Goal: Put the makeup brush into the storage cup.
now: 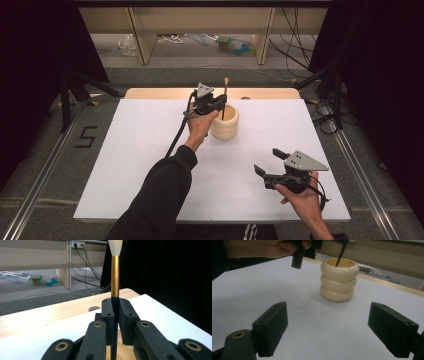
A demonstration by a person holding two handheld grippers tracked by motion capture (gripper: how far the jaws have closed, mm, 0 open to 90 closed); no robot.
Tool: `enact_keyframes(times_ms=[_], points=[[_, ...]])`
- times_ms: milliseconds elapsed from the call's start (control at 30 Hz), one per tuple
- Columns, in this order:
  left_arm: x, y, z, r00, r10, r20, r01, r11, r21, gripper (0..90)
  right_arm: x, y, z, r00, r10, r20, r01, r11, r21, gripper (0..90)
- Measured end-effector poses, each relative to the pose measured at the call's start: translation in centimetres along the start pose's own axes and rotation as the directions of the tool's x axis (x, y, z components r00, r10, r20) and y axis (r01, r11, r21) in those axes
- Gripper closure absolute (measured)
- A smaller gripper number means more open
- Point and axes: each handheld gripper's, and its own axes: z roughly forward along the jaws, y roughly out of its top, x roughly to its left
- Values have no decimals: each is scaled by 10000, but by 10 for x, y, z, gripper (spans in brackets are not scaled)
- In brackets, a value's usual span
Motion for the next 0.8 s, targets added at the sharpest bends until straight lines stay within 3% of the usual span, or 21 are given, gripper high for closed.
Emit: enact_keyframes(times_ms=[133,467,533,667,700,733,800], points=[[0,-3,2,9998,212,15,-213,9995,212,832,0,0,0,10000,12,-4,-12,10000,-9,171],[2,-13,5,9995,268,152,-281,9955,909,825,0,0,0,10000,14,11,-14,10000,-45,174],[2,-13,5,9991,418,43,-420,9936,1047,747,0,0,0,10000,1,3,-1,10000,-1,174],[3,-9,1,9985,553,39,-554,9943,907,721,0,0,0,10000,5,12,-5,10000,-25,174],[4,-8,0,9984,563,12,-561,9944,895,670,0,-1,0,10000,5,32,-5,10000,-6,174],[5,-6,-2,9988,471,88,-477,9952,859,651,0,0,-2,10000,-12,65,11,9999,173,173],[6,-3,-6,9992,290,283,-313,9960,834,603,0,0,-1,10000,11,26,-11,10000,-4,173]])
